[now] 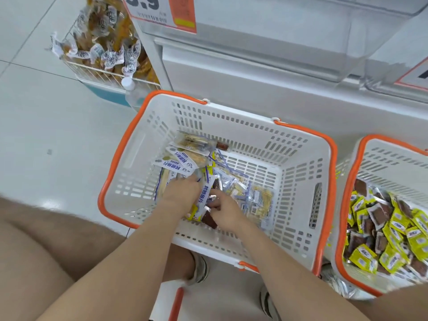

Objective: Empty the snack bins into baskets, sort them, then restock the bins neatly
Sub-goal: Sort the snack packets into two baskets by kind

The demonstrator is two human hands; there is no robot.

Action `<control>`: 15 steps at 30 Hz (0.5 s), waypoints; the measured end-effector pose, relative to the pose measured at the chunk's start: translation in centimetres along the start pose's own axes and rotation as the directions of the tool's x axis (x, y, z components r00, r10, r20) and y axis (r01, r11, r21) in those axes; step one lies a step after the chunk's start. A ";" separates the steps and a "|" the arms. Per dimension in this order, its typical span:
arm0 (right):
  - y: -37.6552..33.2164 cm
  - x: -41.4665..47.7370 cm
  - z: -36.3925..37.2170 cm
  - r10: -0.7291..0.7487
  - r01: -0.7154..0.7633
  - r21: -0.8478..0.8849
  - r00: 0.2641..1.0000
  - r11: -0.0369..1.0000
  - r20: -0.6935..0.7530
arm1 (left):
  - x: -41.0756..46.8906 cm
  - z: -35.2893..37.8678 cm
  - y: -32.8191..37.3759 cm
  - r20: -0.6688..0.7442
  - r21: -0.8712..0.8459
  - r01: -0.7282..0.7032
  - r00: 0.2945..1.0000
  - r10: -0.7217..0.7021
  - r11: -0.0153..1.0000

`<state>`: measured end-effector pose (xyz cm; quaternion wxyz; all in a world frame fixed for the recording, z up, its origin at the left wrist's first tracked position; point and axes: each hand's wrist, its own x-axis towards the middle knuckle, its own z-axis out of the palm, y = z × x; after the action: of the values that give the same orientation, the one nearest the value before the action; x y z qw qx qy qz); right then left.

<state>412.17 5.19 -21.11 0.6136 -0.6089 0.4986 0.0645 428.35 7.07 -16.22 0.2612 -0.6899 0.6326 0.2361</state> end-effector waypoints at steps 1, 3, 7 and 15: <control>-0.1 0.1 0.1 -0.005 0.005 0.033 1.000 0.999 0.012 | 0.1 -0.1 -0.4 -0.018 -0.029 -0.021 1.000 0.020 0.999; 0.0 0.3 0.1 -0.036 0.034 0.088 0.999 0.996 0.023 | 0.2 -0.6 -0.9 -0.119 -0.114 -0.068 0.991 0.054 0.991; 0.8 1.2 0.6 -0.102 0.097 0.167 0.994 0.981 0.025 | 0.5 -2.1 -0.6 -0.225 -0.124 -0.256 0.948 0.224 0.959; 1.0 1.8 -0.8 0.016 -0.058 -0.177 0.973 0.983 -0.232 | 0.5 -1.0 -3.1 -0.077 -0.076 -0.143 0.988 0.137 0.987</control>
<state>411.88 3.83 -22.85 0.4922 -0.6564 0.5695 0.0505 431.44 6.21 -15.60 0.1930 -0.6617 0.6783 0.2546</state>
